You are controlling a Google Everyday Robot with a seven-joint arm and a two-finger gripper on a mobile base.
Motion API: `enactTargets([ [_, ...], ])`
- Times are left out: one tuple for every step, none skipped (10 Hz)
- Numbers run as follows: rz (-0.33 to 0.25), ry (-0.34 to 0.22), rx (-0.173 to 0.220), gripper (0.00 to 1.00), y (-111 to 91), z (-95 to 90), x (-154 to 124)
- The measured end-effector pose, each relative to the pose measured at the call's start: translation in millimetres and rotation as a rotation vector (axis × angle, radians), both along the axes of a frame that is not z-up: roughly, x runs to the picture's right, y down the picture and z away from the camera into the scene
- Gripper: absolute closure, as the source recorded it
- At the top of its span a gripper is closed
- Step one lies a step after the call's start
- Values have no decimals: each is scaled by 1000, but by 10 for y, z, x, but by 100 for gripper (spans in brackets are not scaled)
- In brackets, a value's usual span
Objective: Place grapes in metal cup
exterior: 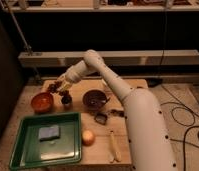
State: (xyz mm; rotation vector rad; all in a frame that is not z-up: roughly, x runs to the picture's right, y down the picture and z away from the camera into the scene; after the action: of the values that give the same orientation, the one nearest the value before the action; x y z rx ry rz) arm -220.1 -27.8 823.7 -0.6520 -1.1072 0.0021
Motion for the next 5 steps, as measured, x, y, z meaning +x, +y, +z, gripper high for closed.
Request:
enactTargets([
  [-4,-3,-7,100,32,13,-8],
  [-8,-5,-11,100,67,18,-14],
  [-9,-6,-14,100,97,26,-12],
  [-10,-6,-18,100,126,35,-7],
  [-12,-6,-20,100,151,44,-14],
])
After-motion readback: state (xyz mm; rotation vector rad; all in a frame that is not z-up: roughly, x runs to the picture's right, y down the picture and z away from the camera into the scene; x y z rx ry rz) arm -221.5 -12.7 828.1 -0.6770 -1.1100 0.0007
